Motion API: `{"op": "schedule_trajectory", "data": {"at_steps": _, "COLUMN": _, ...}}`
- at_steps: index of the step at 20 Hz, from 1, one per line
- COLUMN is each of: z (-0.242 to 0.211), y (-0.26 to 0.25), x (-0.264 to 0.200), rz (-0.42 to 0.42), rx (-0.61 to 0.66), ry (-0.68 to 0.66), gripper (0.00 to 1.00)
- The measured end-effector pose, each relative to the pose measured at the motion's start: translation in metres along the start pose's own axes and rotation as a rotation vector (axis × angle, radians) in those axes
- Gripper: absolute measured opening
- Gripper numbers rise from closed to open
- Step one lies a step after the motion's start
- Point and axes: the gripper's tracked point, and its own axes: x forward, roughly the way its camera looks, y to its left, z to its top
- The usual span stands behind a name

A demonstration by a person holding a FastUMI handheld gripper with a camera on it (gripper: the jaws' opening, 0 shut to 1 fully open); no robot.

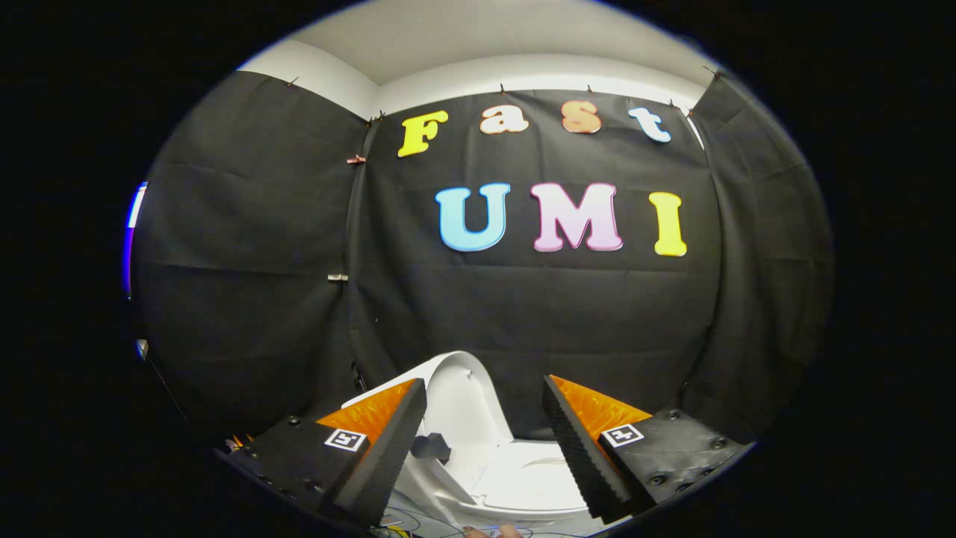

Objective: Open the toilet lid.

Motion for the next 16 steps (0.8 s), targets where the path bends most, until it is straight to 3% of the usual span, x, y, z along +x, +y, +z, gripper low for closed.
{"op": "schedule_trajectory", "data": {"at_steps": 7, "z": 0.06, "y": -0.028, "x": -0.046, "rz": -0.067, "rx": -0.007, "ry": -0.099, "gripper": 0.98}}
{"op": "schedule_trajectory", "data": {"at_steps": 16, "z": 0.064, "y": -0.06, "x": -0.059, "rz": -0.137, "rx": 0.012, "ry": -0.07, "gripper": 0.98}}
